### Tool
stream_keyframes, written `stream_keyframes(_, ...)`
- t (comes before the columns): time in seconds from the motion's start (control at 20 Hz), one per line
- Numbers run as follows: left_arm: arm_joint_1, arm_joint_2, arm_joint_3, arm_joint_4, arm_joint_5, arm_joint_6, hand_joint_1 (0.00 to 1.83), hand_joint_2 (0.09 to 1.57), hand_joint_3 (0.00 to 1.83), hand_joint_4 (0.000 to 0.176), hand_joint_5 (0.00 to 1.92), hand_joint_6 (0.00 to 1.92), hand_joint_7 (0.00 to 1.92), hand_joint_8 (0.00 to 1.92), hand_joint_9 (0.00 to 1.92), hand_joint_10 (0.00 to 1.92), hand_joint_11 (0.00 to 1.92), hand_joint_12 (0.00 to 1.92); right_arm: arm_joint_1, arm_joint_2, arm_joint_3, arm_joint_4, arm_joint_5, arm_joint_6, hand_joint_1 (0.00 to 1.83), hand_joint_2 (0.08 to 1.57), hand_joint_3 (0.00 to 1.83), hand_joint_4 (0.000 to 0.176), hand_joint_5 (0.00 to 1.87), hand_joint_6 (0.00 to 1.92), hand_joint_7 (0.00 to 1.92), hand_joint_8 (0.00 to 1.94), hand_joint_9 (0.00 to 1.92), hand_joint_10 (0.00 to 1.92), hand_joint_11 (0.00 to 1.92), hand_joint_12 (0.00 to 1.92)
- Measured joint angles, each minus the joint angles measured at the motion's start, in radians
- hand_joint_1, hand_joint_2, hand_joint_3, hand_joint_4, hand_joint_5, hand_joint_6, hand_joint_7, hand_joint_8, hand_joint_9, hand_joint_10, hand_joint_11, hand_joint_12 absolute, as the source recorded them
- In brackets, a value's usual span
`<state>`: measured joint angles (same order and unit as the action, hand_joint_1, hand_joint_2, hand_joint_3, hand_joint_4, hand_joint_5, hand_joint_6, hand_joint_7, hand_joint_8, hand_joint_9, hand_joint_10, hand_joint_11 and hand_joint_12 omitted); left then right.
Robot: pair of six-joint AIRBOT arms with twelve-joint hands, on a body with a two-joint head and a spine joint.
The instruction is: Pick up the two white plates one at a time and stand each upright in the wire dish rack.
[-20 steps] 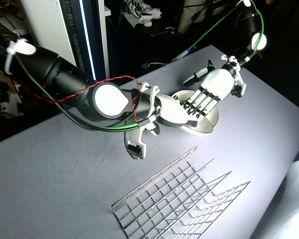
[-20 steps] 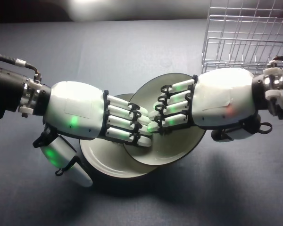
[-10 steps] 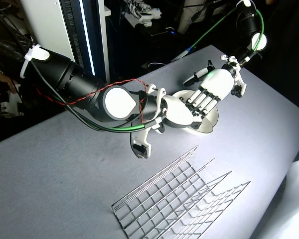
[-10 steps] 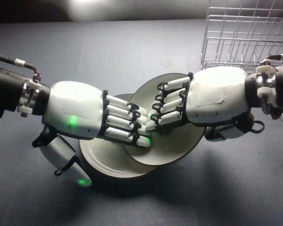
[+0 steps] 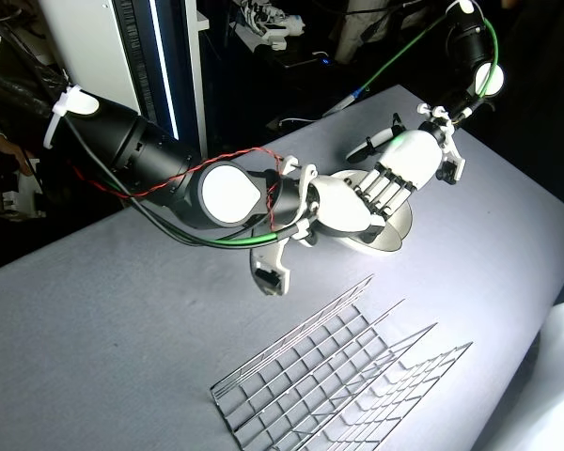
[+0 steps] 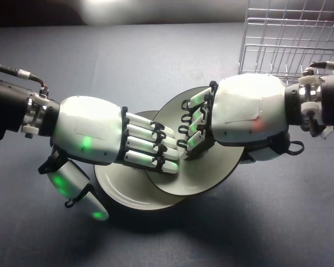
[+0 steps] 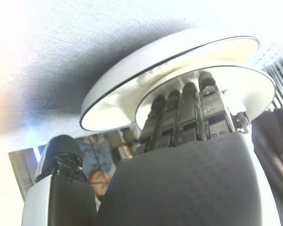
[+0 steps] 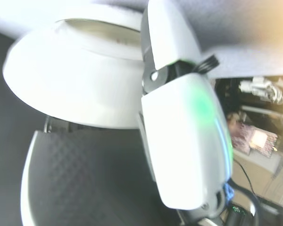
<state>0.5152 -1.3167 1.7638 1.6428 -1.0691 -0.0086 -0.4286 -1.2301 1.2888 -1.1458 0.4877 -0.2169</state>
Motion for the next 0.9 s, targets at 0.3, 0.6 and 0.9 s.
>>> stream_keyframes(0.3, 0.001, -0.001, 0.002, -0.003, -0.003, -0.004, 0.00, 1.11, 0.00, 0.000, 0.00, 0.00, 0.00, 0.00, 0.00, 0.00, 0.00, 0.00, 0.004, 0.001, 0.000, 0.005, 0.047, -0.005, 1.40, 1.03, 0.00, 0.000, 1.05, 0.83, 1.22, 0.60, 1.09, 0.85, 0.99, 0.88)
stream_keyframes(0.6, -0.001, 0.046, -0.056, -0.035, 0.036, -0.022, 0.00, 1.11, 0.00, 0.000, 0.00, 0.00, 0.00, 0.00, 0.00, 0.00, 0.00, 0.00, 0.009, 0.000, -0.003, 0.013, 0.056, 0.001, 1.40, 1.04, 0.00, 0.000, 1.04, 0.83, 1.22, 0.59, 1.08, 0.88, 0.97, 0.87)
stream_keyframes(0.9, -0.024, 0.178, -0.134, -0.077, 0.056, -0.048, 0.00, 1.12, 0.00, 0.000, 0.00, 0.00, 0.00, 0.00, 0.00, 0.00, 0.00, 0.00, 0.019, 0.003, -0.024, 0.024, 0.053, 0.005, 1.39, 1.05, 0.00, 0.000, 1.00, 0.89, 1.19, 0.66, 1.04, 0.93, 0.93, 0.90)
